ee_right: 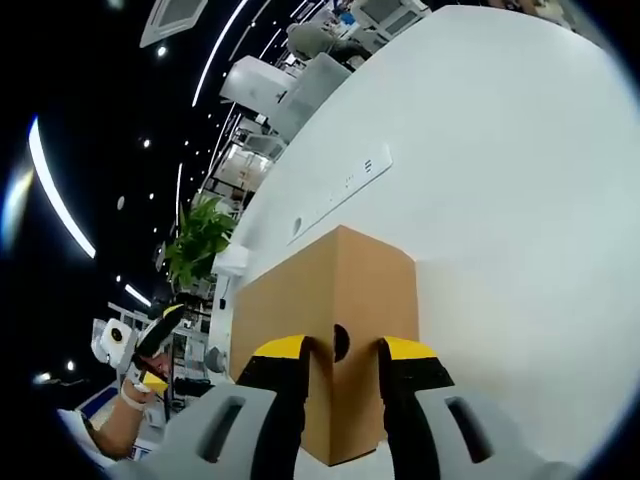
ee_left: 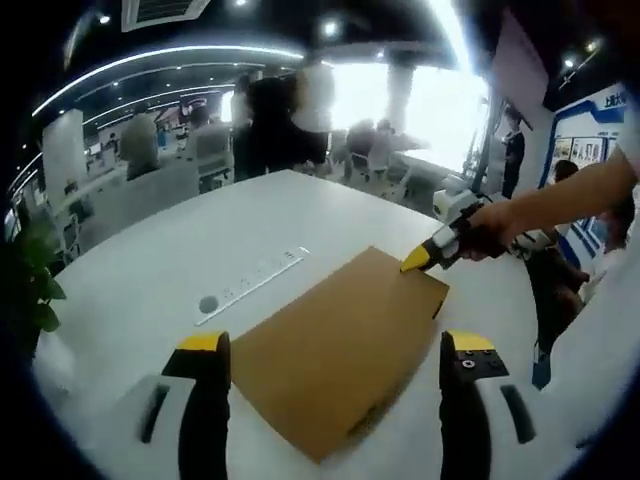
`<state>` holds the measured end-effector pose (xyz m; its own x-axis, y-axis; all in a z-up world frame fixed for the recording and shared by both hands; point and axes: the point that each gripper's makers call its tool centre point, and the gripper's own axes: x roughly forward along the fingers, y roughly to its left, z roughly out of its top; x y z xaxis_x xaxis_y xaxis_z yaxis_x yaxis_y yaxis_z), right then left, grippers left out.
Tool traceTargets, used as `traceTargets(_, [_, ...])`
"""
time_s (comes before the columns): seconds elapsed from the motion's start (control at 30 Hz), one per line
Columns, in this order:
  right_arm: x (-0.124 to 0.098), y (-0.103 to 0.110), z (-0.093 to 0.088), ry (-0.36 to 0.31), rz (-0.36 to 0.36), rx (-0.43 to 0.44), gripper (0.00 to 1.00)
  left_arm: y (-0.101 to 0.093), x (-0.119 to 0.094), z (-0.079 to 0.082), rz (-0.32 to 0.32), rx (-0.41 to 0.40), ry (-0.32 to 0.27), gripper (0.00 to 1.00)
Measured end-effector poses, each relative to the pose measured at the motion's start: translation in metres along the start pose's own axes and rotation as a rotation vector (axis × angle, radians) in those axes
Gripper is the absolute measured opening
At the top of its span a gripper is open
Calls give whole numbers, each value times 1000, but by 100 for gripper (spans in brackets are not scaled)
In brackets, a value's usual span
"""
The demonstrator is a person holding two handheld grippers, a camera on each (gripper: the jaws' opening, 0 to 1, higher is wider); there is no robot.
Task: Operate the shoe box by opening the lid, removing the specified soft item, and placing it in the target area until the item is outside and the box remains undamaged.
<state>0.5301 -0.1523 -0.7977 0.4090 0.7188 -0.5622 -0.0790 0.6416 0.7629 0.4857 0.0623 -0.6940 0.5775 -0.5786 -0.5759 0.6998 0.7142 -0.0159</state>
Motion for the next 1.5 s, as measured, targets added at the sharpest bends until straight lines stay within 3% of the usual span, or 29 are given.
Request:
traceTargets(0.1, [-1,1,-1,0,-1,2,27,-10,0,-10,6,76,36,87])
traceTargets(0.27, [-1,1,-1,-5,6,10,27,-20,2,-28,-6,43,75,84])
traceTargets(0.43, [-1,0,0,0,6,8,27,-27,5,-43,-13,70,112,84])
traceTargets(0.63, [-1,-1,0,-6,11,8,27,-31,4,-46,-4,92,136,78])
traceTargets(0.67, [-1,-1,0,-5,12,7,27,-31,4,-47,5,114,143,76])
traceTargets(0.73, [-2,1,-1,-5,13,6,27,-30,5,-55,37,280,204,75])
traceTargets(0.8, [-1,0,0,-4,15,3,27,-41,6,-57,44,354,239,75])
traceTargets(0.93, [0,-2,1,-4,19,3,27,-55,11,-64,37,418,254,71])
traceTargets(1.0, [1,-3,2,-5,22,5,27,-58,14,-70,33,412,271,72])
traceTargets(1.1, [0,-3,2,-9,26,7,26,-57,16,-75,51,499,301,70])
traceTargets(1.27, [-1,-1,0,-12,32,7,26,-46,21,-86,86,538,359,66])
traceTargets(1.37, [-1,-1,-1,-12,35,9,27,-42,23,-87,100,543,354,65])
traceTargets(1.43, [-1,0,-1,-13,37,10,27,-33,23,-87,146,624,375,62])
traceTargets(1.47, [-1,0,-1,-14,37,12,26,-29,24,-87,167,731,388,61])
traceTargets(1.5, [-2,0,-1,-14,38,14,26,-27,26,-86,181,760,377,61])
